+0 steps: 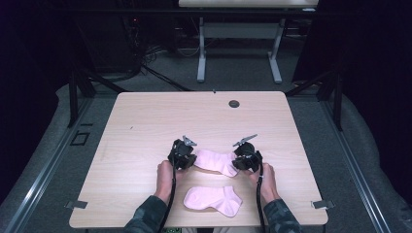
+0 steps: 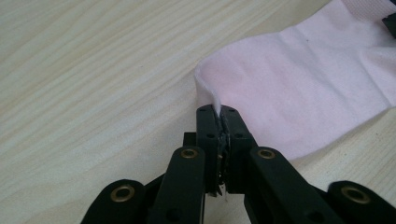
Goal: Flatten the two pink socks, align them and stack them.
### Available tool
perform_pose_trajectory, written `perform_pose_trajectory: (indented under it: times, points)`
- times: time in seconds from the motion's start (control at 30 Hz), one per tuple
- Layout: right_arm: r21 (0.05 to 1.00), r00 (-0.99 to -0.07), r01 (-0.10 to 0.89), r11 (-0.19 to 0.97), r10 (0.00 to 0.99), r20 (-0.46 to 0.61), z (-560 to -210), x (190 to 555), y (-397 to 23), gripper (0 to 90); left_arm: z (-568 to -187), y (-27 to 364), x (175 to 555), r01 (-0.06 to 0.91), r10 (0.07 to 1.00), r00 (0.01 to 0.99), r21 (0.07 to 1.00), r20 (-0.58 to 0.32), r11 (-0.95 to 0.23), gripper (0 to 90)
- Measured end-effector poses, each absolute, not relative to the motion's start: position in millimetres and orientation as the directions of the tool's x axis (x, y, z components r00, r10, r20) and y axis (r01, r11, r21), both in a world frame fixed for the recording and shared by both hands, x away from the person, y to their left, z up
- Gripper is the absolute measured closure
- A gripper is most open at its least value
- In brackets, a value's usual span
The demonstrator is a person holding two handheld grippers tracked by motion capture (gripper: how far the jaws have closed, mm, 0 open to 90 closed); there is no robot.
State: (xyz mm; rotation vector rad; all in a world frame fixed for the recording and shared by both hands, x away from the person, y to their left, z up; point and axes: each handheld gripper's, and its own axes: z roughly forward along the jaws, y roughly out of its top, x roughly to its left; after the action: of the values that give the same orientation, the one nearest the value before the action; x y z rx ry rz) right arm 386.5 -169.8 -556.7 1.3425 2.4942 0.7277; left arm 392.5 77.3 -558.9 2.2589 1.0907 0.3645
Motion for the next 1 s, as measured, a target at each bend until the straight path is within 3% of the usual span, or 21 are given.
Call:
perform_pose_trajectory:
  times: [0.2, 0.6, 1.0]
  points:
    - [0.547, -0.563, 0.711, 0.441, 0.824, 0.068, -555.9, 385.4, -173.1, 85.1, -556.6, 82.1, 391.0, 0.614, 0.776, 0.63, 0.632, -0.033, -0.472, 88.6]
    - [0.57, -0.597, 0.68, 0.461, 0.8, 0.065, -522.2, 364.4, -177.7, 85.3, -527.8, 97.2, 363.3, 0.58, 0.77, 0.637, 0.686, -0.045, -0.44, 88.7]
    - [0.574, -0.646, 0.657, 0.489, 0.758, 0.094, -501.8, 329.8, -173.1, 85.3, -508.9, 113.0, 332.6, 0.585, 0.733, 0.674, 0.672, -0.091, -0.454, 88.7]
